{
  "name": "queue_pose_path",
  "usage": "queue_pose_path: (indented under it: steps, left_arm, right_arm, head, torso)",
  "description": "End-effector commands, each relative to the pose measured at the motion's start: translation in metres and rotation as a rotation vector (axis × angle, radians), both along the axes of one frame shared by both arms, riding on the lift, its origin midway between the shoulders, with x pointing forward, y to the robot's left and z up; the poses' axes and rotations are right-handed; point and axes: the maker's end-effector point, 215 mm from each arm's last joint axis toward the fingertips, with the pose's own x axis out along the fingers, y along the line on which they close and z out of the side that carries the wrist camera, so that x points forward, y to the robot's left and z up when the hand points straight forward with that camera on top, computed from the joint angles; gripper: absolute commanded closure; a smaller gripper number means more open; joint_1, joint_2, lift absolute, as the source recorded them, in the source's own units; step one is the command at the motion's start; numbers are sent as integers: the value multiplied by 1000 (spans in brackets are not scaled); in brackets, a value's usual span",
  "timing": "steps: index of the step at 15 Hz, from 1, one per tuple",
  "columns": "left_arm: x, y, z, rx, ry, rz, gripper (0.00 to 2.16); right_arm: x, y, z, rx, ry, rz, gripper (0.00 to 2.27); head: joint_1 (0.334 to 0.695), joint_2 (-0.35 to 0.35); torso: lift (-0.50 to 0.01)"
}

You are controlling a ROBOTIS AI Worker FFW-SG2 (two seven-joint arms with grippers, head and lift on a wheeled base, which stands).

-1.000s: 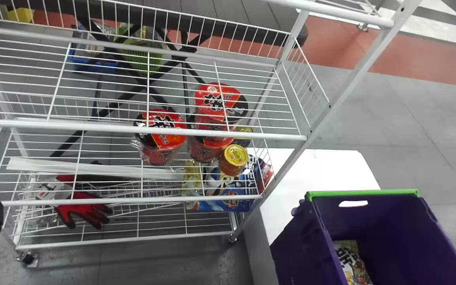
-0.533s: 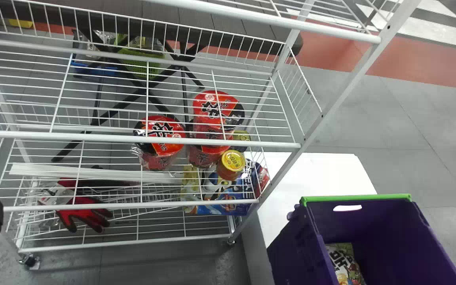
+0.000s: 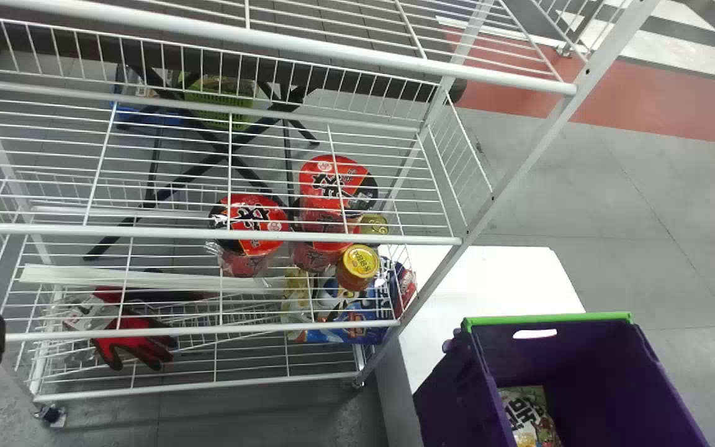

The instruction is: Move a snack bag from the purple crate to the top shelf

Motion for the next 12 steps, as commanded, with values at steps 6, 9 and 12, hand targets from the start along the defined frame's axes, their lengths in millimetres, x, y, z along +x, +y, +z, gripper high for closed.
queue_pose_path:
  steps: [6, 9, 12]
  left_arm:
    - [1, 0, -1, 1, 0, 1, 117]
    - [1, 0, -1, 2, 1, -1, 117]
    - [2, 1, -2, 2, 1, 0, 117]
  right_arm:
    - [0, 1, -2, -5, 0, 9, 1690]
    - [0, 1, -2, -5, 1, 11, 1690]
    - [0, 0, -3, -6, 0, 12, 1690]
  head:
    - [695, -350]
    - [695, -350]
    - [695, -350]
  torso:
    - [-323]
    - [-311]
    - [-299]
